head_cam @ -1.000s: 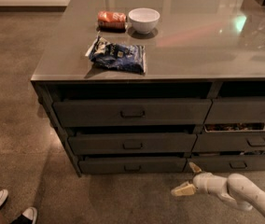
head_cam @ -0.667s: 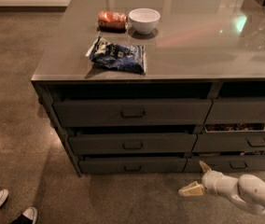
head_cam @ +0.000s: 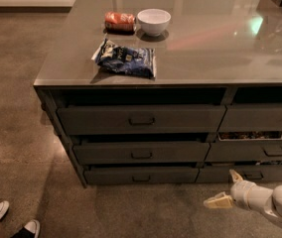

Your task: Close bottom drawer

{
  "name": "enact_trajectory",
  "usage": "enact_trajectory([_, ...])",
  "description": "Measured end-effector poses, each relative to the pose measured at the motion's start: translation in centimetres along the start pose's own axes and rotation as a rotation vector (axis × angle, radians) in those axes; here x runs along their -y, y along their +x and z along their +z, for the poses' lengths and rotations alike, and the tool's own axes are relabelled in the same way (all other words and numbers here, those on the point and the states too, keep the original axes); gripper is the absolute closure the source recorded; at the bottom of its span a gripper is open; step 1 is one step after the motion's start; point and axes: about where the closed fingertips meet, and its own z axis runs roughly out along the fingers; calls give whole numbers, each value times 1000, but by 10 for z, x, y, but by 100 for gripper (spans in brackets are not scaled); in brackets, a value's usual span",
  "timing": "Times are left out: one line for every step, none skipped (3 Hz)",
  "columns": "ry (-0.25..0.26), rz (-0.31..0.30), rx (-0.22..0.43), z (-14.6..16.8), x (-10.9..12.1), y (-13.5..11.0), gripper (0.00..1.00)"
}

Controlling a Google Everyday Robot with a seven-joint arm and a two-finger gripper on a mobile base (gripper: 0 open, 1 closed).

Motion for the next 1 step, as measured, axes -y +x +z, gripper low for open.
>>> enact_trajectory([1, -5, 0, -2, 0, -3, 0])
